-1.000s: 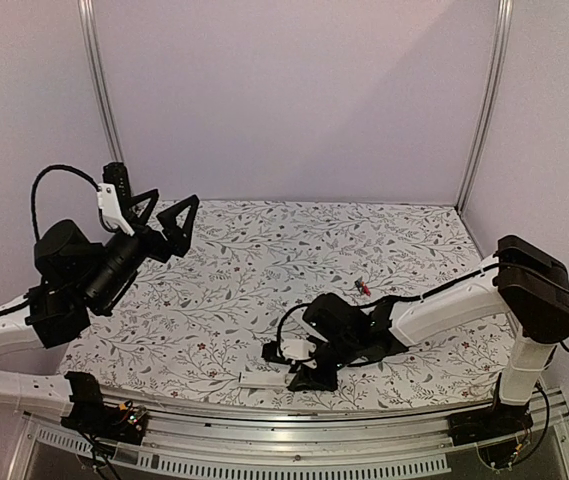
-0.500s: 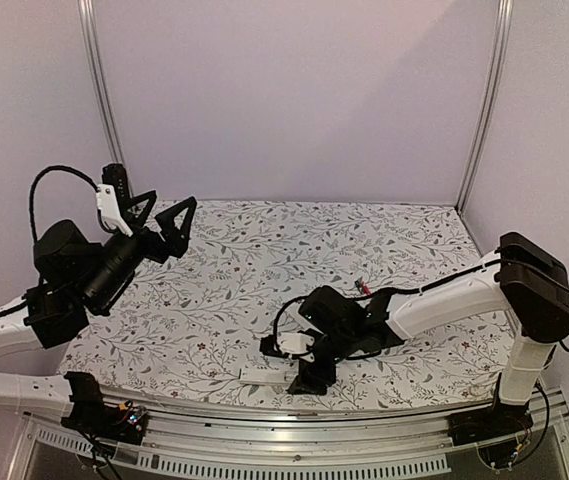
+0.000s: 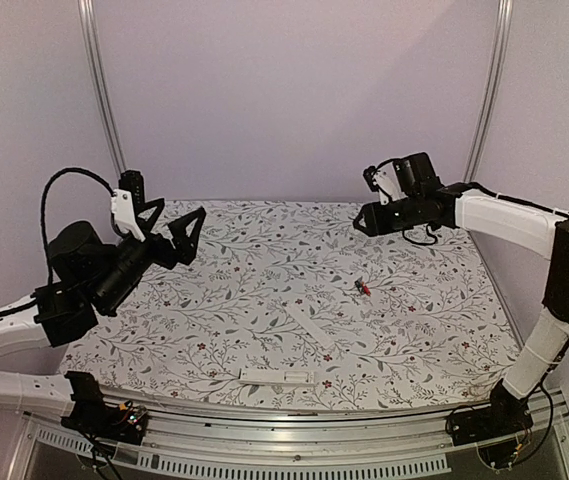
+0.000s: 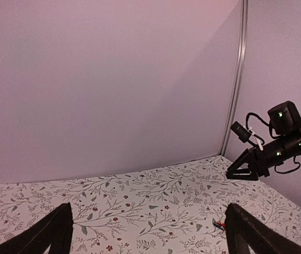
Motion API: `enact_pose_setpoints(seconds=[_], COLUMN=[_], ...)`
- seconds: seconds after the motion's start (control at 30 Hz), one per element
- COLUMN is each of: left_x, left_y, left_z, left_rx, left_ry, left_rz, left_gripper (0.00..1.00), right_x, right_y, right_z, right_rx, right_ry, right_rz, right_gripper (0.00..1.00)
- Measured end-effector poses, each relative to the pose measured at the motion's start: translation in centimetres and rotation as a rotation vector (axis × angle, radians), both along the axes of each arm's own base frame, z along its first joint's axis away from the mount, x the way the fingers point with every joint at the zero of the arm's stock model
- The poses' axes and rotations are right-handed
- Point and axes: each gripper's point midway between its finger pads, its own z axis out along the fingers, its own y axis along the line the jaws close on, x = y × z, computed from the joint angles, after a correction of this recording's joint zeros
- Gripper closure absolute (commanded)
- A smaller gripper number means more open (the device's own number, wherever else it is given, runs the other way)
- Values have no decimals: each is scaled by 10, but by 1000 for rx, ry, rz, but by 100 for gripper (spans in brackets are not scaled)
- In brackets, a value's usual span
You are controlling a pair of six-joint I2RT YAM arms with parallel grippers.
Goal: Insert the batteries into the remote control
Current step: Pick up the battery at the center of the board.
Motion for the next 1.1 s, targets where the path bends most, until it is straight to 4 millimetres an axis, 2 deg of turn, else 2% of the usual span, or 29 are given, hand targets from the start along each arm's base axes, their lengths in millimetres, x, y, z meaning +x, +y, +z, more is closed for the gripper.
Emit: enact_pose_setpoints(seconds=[0.07, 0.13, 0.23, 0.3, 0.33, 0.4, 0.47, 0.7, 1.1], left_x=[4, 8, 14, 19, 22, 27, 30, 34, 36], left_y=[-2, -5, -10, -11, -12, -13, -15, -13, -12], left_z=[-5, -12, -21, -28, -32, -38, -43, -44, -42], left_rx=[22, 45, 72, 88, 97, 111, 120, 122, 111], left_ry=[7, 16, 31, 44, 52, 65, 73, 75, 70], left_rz=[1, -4, -13, -13, -14, -15, -20, -24, -30], left_gripper=[0, 0, 0, 0, 0, 0, 0, 0, 0], right_x=[18, 20, 10, 6, 6, 5, 6, 3, -1], right_y=[-36, -52, -62, -63, -63, -64, -64, -67, -68], right_z=[-33, -72, -124, -143, -149, -157, -160, -177, -183], right_rx=[-63, -131, -229, -265, -275, -292, -305, -340, -347], right_ry=[94, 198, 339, 393, 408, 430, 436, 470, 488], right_rz=[-124, -175, -187, -182, -181, -177, -173, -173, -166], right_gripper=[59, 60, 61, 61, 65, 73, 75, 75, 78])
